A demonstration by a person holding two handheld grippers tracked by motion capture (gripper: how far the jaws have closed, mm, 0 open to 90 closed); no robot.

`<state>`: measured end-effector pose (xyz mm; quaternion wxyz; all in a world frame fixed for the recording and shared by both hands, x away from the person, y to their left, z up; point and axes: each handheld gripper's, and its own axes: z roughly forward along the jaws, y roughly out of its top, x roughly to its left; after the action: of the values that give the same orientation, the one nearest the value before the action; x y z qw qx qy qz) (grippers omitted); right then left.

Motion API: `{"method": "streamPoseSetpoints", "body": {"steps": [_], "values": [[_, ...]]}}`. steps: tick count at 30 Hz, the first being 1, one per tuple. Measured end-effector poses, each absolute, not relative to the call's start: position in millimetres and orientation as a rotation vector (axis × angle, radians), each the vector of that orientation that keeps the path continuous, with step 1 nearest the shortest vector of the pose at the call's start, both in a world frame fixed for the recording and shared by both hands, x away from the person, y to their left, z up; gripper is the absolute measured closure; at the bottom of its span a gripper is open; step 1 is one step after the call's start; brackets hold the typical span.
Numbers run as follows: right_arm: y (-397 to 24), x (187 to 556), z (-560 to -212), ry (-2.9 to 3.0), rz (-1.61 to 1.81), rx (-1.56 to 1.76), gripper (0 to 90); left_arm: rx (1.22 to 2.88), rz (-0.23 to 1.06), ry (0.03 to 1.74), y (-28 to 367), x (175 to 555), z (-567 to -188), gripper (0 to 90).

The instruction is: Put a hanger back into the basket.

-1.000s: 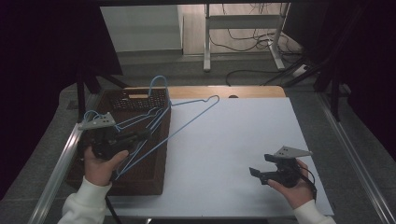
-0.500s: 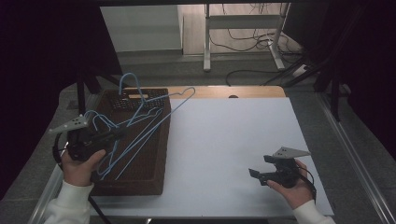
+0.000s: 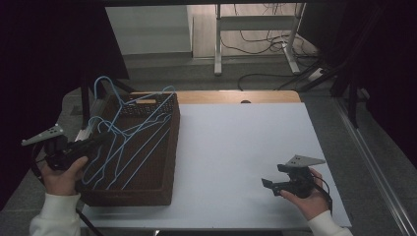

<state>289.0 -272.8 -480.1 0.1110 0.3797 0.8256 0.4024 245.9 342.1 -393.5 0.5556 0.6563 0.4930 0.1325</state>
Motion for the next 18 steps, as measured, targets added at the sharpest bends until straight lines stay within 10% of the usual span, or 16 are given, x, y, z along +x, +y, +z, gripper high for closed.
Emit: {"method": "streamPoseSetpoints", "body": {"steps": [18], "values": [[-272,289,-482,2.433,1.164,1.1,14.7,1.624,0.26,1.24,330,266,-424,86.8]]}}
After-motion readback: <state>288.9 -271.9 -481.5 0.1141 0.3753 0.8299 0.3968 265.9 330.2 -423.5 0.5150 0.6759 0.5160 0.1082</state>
